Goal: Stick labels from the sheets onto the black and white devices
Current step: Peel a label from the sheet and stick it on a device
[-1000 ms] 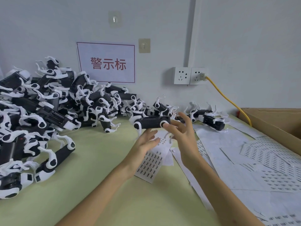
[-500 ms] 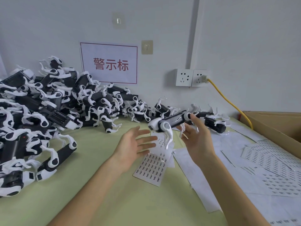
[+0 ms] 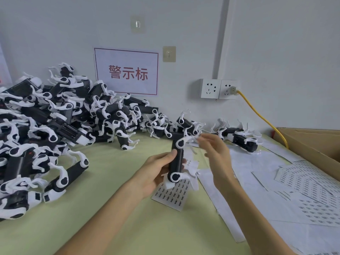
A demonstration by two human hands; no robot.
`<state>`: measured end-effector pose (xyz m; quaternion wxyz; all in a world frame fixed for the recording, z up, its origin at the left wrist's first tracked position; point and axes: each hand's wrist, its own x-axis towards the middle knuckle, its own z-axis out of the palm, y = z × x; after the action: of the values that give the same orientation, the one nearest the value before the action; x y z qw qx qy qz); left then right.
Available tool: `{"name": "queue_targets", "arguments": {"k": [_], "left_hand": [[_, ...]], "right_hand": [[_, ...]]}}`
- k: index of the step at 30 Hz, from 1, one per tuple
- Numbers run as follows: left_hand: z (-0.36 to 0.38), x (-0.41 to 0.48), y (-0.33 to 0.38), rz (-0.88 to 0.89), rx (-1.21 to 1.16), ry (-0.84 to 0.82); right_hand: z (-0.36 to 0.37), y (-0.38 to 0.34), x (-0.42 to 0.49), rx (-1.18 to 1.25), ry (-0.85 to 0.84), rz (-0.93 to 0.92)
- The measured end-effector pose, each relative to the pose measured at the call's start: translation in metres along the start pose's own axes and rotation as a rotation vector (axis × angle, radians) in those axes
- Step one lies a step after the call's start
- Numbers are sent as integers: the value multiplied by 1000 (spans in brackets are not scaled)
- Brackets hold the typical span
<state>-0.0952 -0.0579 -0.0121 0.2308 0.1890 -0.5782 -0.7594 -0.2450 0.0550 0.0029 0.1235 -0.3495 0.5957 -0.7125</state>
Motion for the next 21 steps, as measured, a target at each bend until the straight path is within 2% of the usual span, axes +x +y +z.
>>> {"name": "queue_targets", "arguments": {"k": [2, 3, 7, 11, 17, 21], "left_hand": [[-4, 1, 4, 4, -91, 19], [-4, 1, 5, 0, -137, 29], [0, 0, 6, 7, -197, 65], [5, -1, 3, 42, -133, 84], [9, -3, 0, 76, -23, 119], [10, -6, 4, 53, -115, -33]], "right_hand": [[-7, -2, 4, 49, 89, -2], [-10, -4, 6, 73, 65, 18], [-12, -10, 3, 106, -231, 55], [1, -9, -5, 21, -370, -10], [7, -3, -9, -30, -381, -37], [6, -4, -8, 13, -364, -46]]}}
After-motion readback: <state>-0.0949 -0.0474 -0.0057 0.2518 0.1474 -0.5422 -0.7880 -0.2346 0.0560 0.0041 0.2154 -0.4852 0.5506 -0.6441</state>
